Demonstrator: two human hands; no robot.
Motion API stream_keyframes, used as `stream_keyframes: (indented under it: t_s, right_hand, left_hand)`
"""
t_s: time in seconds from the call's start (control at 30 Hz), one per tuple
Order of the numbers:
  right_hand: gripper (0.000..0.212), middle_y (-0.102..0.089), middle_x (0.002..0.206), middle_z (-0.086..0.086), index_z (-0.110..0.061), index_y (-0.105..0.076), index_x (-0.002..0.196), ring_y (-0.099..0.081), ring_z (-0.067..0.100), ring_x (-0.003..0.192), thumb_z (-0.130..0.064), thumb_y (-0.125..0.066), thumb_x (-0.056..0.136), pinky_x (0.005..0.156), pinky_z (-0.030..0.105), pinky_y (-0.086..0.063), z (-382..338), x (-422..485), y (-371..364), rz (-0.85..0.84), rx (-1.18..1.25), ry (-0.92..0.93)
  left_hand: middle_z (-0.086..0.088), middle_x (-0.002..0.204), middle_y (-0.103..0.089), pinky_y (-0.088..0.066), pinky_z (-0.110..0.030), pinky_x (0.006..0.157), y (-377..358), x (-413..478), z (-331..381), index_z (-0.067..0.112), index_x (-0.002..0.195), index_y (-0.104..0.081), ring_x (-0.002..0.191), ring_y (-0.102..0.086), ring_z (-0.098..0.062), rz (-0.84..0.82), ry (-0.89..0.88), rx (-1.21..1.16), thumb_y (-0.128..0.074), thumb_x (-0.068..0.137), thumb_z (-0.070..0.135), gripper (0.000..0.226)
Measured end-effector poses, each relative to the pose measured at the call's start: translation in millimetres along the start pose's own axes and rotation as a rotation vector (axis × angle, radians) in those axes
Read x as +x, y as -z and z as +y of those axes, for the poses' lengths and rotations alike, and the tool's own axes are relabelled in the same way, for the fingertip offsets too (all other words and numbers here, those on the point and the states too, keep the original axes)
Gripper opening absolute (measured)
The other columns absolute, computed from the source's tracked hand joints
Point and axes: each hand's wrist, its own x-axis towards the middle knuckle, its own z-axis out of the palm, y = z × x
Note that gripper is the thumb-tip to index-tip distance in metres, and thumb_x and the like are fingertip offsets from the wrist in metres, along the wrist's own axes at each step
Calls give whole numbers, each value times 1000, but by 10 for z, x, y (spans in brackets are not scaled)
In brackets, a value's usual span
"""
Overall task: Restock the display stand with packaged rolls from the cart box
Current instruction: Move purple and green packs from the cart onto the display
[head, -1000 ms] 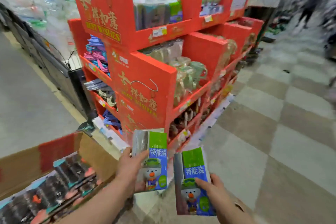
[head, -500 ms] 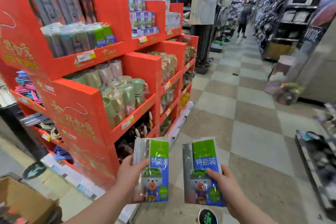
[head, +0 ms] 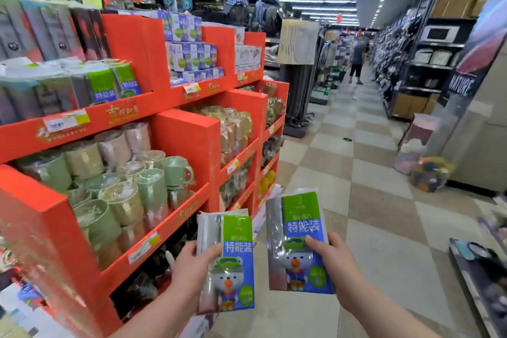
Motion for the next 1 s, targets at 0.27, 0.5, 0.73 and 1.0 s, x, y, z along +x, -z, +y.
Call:
stream_keyframes:
  t_s: [0.27, 0.5, 0.73, 1.0]
  right_hand:
    - [22, -72, 92, 18, -6, -57, 108, -71, 30, 67, -11, -63, 87, 53, 37, -57, -332, 978, -49, -88, 45, 7]
    - [13, -74, 86, 19, -4, -64, 99, -70, 33, 66, -4, -59, 88, 65, 48, -58, -680, 2030, -410, -288, 34, 8]
    - [21, -72, 99, 23, -6, -62, 109, -68, 41, 89, -8, -59, 88, 87, 62, -50, -1159, 3021, -905, -569, 35, 33]
    - [14, -75, 92, 15, -13, -67, 102, -72, 28, 72, -18, -57, 92, 74, 46, -56, -1562, 3515, -1669, -861, 65, 82]
  left_hand:
    - [-17, 90, -74, -56, -57, 78, -467, 743, 281, 12, 103, -63, 80, -72, -36, 9, 15, -89, -79, 75, 17, 33]
    - [-10, 96, -74, -54, -55, 85, -603, 1384, 615, 17, 108, -64, 89, -71, -31, 194, -58, -98, -84, 58, 33, 55]
    - [-14, 97, -74, -53, -61, 83, -730, 1802, 1091, 15, 105, -61, 88, -71, -36, 419, -170, -278, -84, 52, 33, 61]
    - [-13, 102, -73, -54, -58, 84, -637, 1780, 1515, 12, 117, -59, 90, -70, -34, 691, -268, -328, -84, 63, 34, 64]
